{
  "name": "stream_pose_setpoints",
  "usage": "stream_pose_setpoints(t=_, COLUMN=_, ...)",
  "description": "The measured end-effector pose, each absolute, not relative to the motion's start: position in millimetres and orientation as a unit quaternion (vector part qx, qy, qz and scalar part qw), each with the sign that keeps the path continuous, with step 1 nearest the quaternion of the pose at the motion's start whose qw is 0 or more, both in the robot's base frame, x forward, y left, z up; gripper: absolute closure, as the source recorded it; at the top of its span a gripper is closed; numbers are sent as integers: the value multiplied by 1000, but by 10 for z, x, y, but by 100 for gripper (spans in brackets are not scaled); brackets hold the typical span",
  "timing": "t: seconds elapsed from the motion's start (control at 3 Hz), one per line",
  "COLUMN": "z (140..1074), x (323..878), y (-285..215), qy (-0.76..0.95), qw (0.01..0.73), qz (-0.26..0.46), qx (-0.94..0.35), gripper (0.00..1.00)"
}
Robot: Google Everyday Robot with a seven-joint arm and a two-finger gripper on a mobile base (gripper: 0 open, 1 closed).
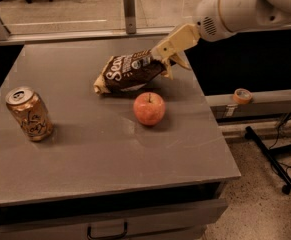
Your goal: Move brown chip bag near apple
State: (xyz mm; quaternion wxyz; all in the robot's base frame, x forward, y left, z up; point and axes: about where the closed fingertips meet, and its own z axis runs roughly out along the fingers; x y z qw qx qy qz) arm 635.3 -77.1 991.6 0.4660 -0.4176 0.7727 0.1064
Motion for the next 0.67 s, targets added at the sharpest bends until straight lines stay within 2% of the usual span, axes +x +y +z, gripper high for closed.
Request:
stream_pose_setpoints(t=0.33, z=10112, x=6294, y=-1141, qy=759, qw=518, qz=106, qx=-380, gripper=0)
stream_pose_setpoints(t=0.67, z=10217, x=6167, y=-1448, qy=747, qw=539, qz=90, qx=-379, gripper=0)
